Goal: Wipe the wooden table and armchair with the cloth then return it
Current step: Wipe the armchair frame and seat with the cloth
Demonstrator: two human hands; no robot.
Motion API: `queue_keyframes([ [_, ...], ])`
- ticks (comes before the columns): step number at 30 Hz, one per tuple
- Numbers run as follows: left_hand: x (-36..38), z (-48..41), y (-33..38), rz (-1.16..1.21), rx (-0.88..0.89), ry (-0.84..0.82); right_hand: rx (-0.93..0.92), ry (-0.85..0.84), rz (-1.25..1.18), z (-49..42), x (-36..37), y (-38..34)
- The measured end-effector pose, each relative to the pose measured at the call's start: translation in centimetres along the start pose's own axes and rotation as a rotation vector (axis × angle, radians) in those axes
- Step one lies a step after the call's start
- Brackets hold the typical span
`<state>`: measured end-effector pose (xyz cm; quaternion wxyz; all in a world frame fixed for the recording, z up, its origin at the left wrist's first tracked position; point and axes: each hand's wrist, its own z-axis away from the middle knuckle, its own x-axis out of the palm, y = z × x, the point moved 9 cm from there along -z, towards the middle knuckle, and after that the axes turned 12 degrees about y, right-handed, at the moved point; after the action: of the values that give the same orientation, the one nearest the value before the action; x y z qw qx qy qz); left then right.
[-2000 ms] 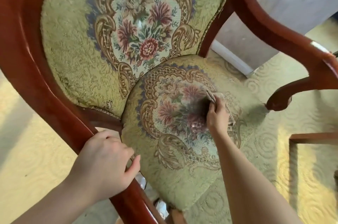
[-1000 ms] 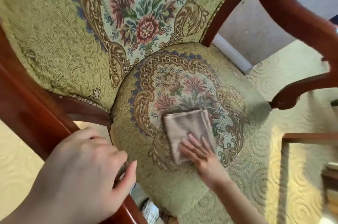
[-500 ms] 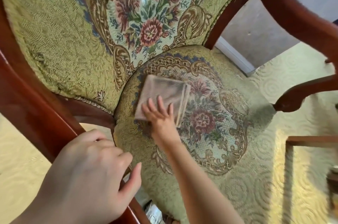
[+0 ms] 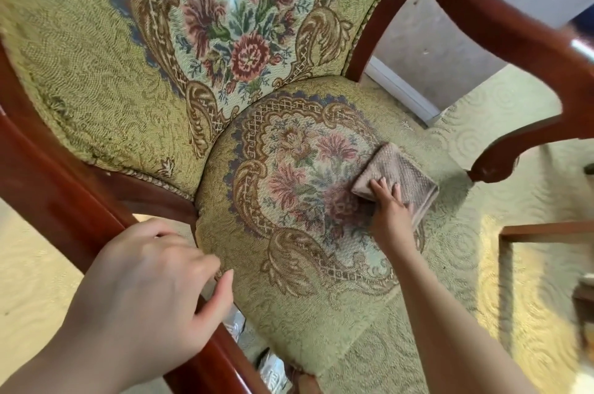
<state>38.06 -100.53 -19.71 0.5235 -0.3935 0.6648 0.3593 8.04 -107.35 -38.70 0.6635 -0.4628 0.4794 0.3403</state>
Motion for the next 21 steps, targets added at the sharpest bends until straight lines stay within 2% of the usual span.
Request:
queue_keyframes([
  [2, -0.2, -0.2, 0.1, -0.003, 0.012, -0.003, 0.08, -0.031, -0.059, -0.2, 0.4, -1.2],
  [6, -0.7, -0.6, 0.6, 0.003, 0.034, -0.004, 0.101, -0.12, -0.236, 1.4, 0.2, -4.6],
  [8, -0.8, -0.7, 0.7, 0.004, 0.04, -0.004, 0.204, -0.137, -0.493, 2.4, -1.0, -6.0],
  [10, -0.8, -0.7, 0.7, 0.023, 0.045, -0.012, 0.344, -0.192, -0.855, 3.6, -2.6, -7.2],
  [12, -0.7, -0.5, 0.8, 0.034, 0.044, -0.03, 0.401, -0.2, -1.092, 4.6, -5.0, -8.5],
  [15, -0.6, -0.4, 0.7, 0.066, 0.036, -0.057, 0.453, -0.205, -1.142, 5.5, -8.2, -9.6],
  [18, 0.2, -0.1, 0.1, 0.092, -0.006, -0.205, 0.443, -0.194, -1.23, 6.1, -12.2, -11.2],
  [20, 0.4, -0.1, -0.6, 0.129, -0.132, -0.299, 0.396, -0.194, -1.295, 6.2, -15.5, -12.4],
  [21, 0.5, -0.3, -1.1, 0.217, -0.257, -0.36, 0.364, -0.203, -1.327, 6.3, -17.3, -13.1],
])
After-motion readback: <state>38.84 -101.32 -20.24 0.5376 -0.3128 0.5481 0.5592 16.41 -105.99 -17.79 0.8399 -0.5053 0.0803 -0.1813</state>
